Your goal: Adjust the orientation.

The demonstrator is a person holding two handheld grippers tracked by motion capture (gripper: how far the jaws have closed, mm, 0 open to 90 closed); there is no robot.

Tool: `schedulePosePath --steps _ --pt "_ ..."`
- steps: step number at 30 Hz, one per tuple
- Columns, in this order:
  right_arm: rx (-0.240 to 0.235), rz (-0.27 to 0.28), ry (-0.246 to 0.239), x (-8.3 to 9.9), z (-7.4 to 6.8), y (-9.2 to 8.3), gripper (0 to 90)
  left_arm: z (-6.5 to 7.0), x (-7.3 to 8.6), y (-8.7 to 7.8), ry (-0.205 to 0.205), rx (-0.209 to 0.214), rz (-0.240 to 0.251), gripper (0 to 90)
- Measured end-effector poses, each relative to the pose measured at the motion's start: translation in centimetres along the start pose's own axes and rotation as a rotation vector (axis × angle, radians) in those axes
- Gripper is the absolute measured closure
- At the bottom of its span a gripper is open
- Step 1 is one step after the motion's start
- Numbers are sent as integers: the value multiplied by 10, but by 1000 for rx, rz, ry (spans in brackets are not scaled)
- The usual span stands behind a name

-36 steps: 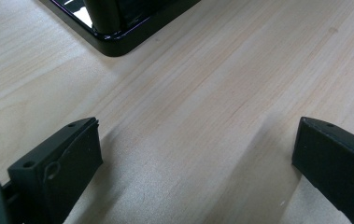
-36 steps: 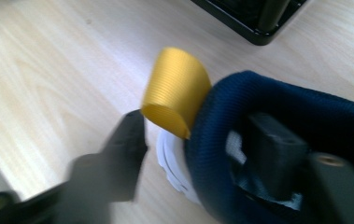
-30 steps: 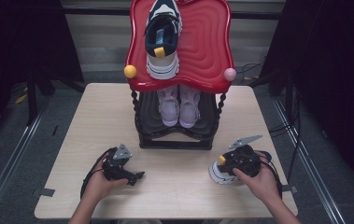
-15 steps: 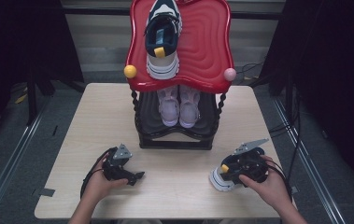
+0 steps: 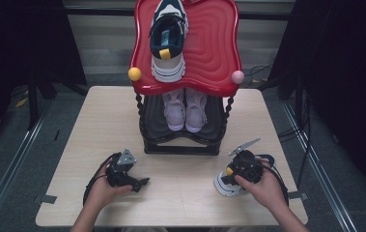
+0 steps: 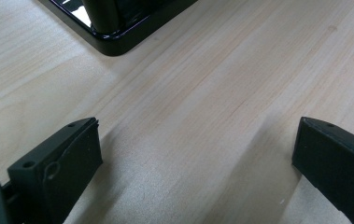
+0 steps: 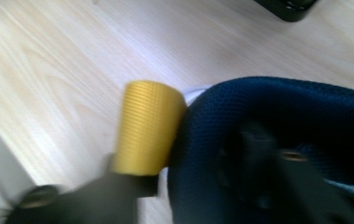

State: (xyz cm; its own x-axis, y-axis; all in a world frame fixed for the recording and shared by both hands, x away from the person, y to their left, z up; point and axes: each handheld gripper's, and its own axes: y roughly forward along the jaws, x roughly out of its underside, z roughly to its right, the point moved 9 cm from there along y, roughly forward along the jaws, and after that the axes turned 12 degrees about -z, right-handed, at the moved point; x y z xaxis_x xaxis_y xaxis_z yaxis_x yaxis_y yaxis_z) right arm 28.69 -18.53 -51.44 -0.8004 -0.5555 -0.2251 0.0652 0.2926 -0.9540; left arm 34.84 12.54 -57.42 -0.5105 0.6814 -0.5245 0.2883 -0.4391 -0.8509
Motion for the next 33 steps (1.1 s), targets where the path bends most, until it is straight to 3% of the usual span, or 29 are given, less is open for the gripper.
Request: schedulePosePath --steps 4,10,15,17,21,23,33 --pt "-11 -11 -61 0 -3 1 719 -1 0 0 6 -3 0 8" --pt "-56 -14 -147 7 -6 -2 735 -1 0 0 6 -2 -1 8" --pt "-56 -63 -134 16 -5 -6 689 0 0 0 3 0 0 8" --pt "-31 -82 -120 16 -2 -7 606 0 0 0 1 0 0 8" --pt "-22 -132 -88 14 -1 -10 538 0 0 0 5 -3 0 7" --pt "0 -142 -79 11 0 -10 532 0 0 0 6 -2 6 7" --pt "15 -246 -51 3 1 -6 535 0 0 0 4 0 5 7"
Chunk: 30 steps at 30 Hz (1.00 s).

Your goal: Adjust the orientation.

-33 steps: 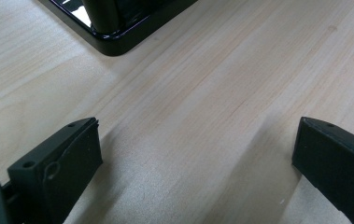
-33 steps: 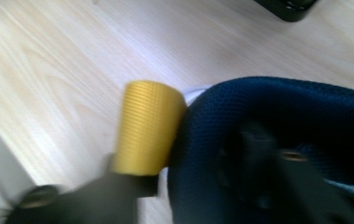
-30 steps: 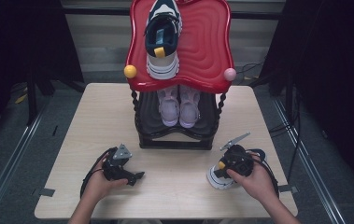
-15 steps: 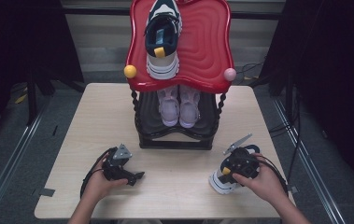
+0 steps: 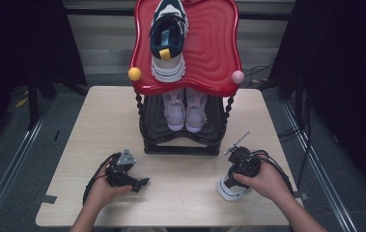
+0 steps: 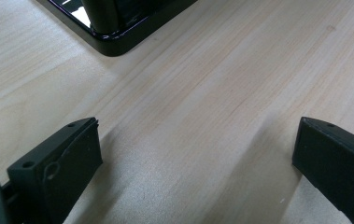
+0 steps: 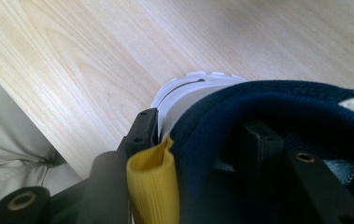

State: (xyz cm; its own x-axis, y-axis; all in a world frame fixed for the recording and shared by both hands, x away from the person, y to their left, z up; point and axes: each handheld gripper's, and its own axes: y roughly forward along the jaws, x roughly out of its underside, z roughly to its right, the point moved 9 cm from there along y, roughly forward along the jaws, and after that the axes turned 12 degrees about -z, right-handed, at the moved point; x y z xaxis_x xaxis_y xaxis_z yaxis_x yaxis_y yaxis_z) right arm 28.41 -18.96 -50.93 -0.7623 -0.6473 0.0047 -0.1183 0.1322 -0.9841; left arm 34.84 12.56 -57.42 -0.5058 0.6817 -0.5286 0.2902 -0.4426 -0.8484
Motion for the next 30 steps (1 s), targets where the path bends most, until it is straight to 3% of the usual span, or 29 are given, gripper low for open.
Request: schedulePosePath --steps 10,15,24,30 --pt "5 -70 18 -5 -2 4 558 0 0 0 1 -2 -2 7" --pt "-4 -80 29 -6 -3 6 562 0 0 0 2 0 1 7" --pt "-28 -77 33 -5 -6 5 690 0 0 0 2 1 0 7" --pt "-35 -64 14 -3 -8 3 729 0 0 0 2 1 0 7"
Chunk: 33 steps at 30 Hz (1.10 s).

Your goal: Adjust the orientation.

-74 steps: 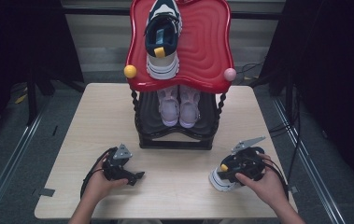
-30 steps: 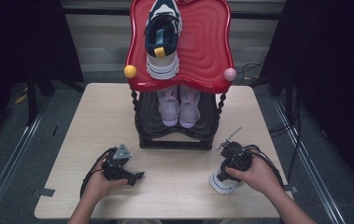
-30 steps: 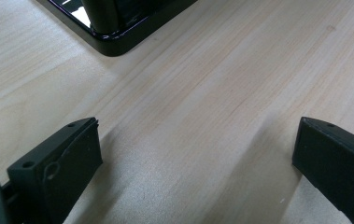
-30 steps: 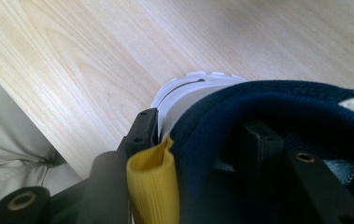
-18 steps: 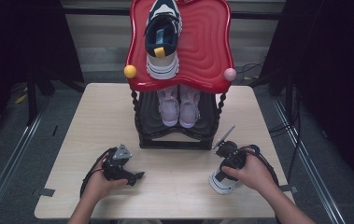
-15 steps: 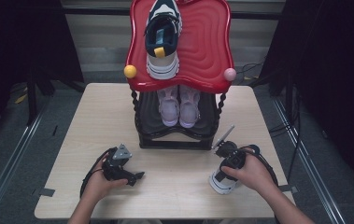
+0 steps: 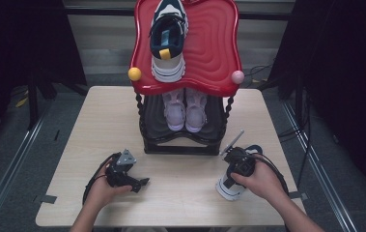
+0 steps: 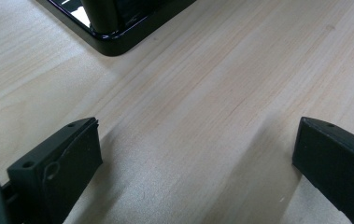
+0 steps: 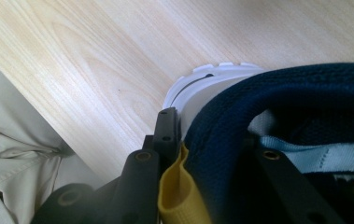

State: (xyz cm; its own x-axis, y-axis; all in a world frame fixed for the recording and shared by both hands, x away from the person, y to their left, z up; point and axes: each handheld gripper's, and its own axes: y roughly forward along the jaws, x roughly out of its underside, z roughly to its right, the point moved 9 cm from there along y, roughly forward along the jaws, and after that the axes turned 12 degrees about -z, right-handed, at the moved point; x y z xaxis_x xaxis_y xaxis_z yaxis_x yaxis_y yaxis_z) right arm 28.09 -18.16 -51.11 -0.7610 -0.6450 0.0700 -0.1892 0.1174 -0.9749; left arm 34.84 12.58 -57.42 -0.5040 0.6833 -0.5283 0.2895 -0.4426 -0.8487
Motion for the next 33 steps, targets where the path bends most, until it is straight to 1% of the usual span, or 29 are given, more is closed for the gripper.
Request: schedulePosePath --steps 1,2,4,5,6,7,8,10,11,12,14,15,17,18,19,21,22,23,29,30,33 --pt "4 6 -6 0 0 0 731 0 0 0 0 1 2 7" --pt "-1 10 -5 0 -1 -1 735 0 0 0 0 0 1 7" --pt "-5 2 -20 2 -2 -2 737 0 0 0 0 0 0 7" --pt "-7 9 -23 1 -3 -3 737 0 0 0 0 0 1 7" --pt "-11 11 -27 1 -3 -3 738 0 0 0 0 0 1 7" --pt "-26 6 -27 1 -6 -4 738 0 0 0 0 -1 1 7" --pt "-9 7 -38 1 -4 -5 738 0 0 0 -5 1 5 7" --pt "-8 -5 -52 2 -4 -7 739 0 0 0 -4 1 6 7" --pt "-14 4 -49 1 -4 -9 739 0 0 0 3 0 4 7" --pt "-18 2 -52 1 -4 -11 739 0 0 0 2 -1 3 7" --pt "-14 1 -55 2 -4 -14 739 0 0 0 2 -1 3 7" --pt "-10 -4 -65 2 -4 -16 738 0 0 0 2 0 5 7" --pt "-6 1 -68 2 -4 -19 739 0 0 0 2 -1 4 7" --pt "1 6 -82 2 -4 -21 739 0 0 0 2 -1 4 7" --pt "0 4 -80 3 -5 -23 739 0 0 0 2 -1 4 7" --pt "5 6 -93 3 -5 -26 739 0 0 0 2 0 4 7" --pt "3 3 -93 4 -5 -28 739 0 0 0 2 0 4 7" --pt "-6 14 -96 3 -6 -30 739 0 0 0 3 0 4 7" --pt "1 3 -110 6 -6 -39 739 0 0 0 -1 -5 9 7" --pt "4 0 -115 7 -6 -39 738 0 0 0 -2 -1 13 7" --pt "-1 3 -122 8 -7 -47 738 0 0 0 -1 -1 14 7"
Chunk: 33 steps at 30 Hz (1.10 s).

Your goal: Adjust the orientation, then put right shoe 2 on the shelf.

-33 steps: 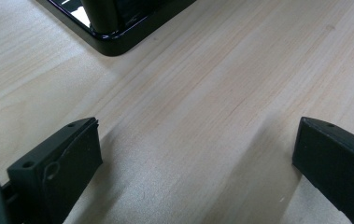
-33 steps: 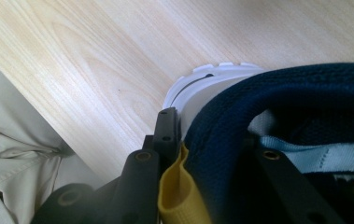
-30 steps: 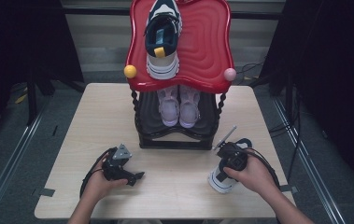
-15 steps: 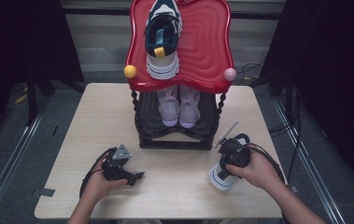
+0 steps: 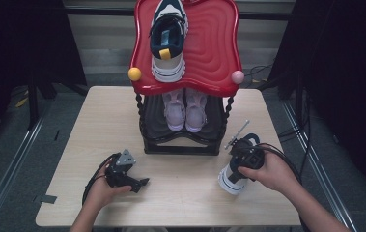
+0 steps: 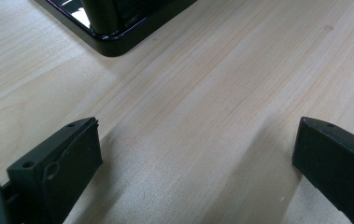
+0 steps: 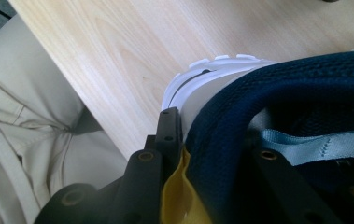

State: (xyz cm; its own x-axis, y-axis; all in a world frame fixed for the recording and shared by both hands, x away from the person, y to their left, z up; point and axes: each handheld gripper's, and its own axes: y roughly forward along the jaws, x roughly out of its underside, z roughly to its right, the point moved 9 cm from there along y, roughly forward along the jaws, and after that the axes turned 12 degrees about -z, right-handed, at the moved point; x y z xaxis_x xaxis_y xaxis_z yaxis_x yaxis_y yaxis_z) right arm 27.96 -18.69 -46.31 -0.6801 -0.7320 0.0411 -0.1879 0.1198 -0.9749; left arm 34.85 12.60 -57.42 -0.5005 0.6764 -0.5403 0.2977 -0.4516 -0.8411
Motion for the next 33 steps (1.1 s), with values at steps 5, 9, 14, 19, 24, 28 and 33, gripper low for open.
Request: schedulePosePath --steps 5,9,14,19,24,28,33 --pt "12 4 -19 1 0 -12 738 0 0 0 2 -3 0 6" --pt "20 3 -31 3 -1 -22 739 0 0 0 3 -1 -2 6" --pt "29 7 -47 3 -3 -36 738 0 0 0 7 -1 -3 4" --pt "50 2 -66 3 -4 -51 738 0 0 0 8 -2 -2 4" --pt "60 8 -87 3 -8 -70 738 0 0 0 8 1 -3 2" --pt "65 15 -100 4 -11 -90 738 0 1 0 9 3 -6 1" --pt "71 21 -120 5 -15 -114 738 0 0 0 8 3 -6 1"
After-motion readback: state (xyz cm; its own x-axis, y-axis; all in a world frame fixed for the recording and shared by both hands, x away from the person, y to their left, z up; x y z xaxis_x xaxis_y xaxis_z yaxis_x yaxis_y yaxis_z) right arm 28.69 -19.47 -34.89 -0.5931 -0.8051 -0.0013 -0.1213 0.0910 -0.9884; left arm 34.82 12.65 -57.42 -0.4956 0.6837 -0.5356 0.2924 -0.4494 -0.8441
